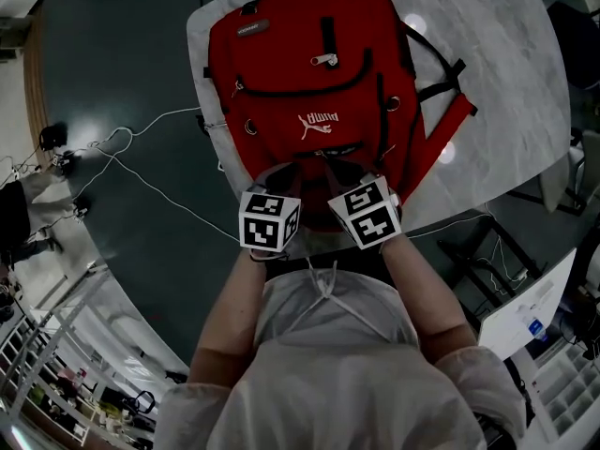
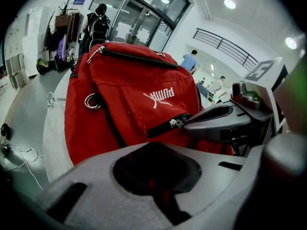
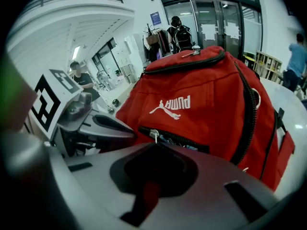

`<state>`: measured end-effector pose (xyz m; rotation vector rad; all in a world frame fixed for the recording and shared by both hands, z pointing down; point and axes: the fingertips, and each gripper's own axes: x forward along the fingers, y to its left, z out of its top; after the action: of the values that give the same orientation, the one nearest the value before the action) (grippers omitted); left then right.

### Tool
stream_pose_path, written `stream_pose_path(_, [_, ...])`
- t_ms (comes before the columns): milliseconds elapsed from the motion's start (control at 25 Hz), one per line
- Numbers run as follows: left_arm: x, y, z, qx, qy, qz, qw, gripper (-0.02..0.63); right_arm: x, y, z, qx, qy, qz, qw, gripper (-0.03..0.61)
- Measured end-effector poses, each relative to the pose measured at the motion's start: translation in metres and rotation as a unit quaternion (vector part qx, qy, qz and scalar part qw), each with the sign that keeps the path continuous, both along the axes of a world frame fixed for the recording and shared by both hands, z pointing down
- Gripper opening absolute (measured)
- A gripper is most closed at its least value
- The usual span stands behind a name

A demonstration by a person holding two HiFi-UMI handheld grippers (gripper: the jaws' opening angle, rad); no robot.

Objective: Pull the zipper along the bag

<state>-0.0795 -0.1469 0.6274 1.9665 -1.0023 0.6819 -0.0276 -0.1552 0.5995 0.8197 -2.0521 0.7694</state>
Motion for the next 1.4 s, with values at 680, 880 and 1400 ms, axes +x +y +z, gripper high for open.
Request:
stream_pose_path(680, [0.0,0.001,0.002,0.0,-0.009,-0.008,0.9999,0.02,0.044,-0.011,-0.001,0.013,0.022,0.007,1.0,0.026])
stream_pose_path(880, [0.0,0.001,0.002,-0.004,-0.004,-0.01,0.9999,0.02,0.063,-0.014,0.0,0.009,0.034,0.017,0.999,0.026])
stream_pose_path(1400, [0.0,0.0,0.002,-0.004,-0.008,-0.014,0.9999,0.02,0.087,-0.02,0.004,-0.005,0.047,0.029,0.998,0.026])
